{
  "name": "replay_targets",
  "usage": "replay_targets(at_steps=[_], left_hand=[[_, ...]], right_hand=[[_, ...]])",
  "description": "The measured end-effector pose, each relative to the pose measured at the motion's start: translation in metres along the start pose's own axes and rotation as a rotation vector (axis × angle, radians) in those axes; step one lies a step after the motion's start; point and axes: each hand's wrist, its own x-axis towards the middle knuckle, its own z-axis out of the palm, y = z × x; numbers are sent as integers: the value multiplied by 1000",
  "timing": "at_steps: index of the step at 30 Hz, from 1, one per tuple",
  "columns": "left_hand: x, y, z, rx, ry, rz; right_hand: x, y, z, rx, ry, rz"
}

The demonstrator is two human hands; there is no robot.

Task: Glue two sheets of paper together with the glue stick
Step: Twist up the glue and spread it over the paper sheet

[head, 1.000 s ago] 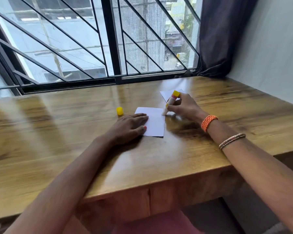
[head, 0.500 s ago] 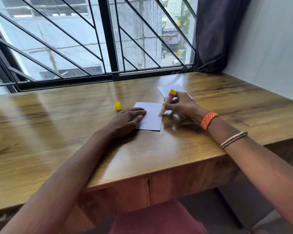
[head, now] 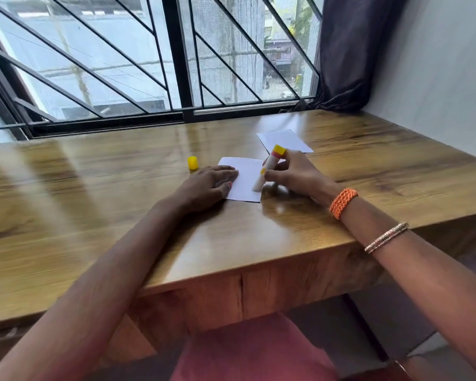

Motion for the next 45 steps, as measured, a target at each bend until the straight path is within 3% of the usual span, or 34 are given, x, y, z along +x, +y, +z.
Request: replay_targets(at_steps=[16,19,24,30,37,42,45], left_hand=[[1,0,0,-1,9,-3],[1,0,1,-14,8,-5],[-1,1,0,4,42,-16],[-3,22,3,307,74,-51],[-16,51,0,657,122,-101],[-2,67,-22,437,54,-214],[7,55,-42,230,-85,-164]], right_hand=[[-21,-2,0,59,-76,-67],[-21,-1,-4,172,-121,-34],[-9,-5,-18,441,-26,65],[23,-7,-18,448,122,270],[48,-11,-1,479,290,274],[59,-13,9,446,298,234],[64,-7,10,442,296,222]])
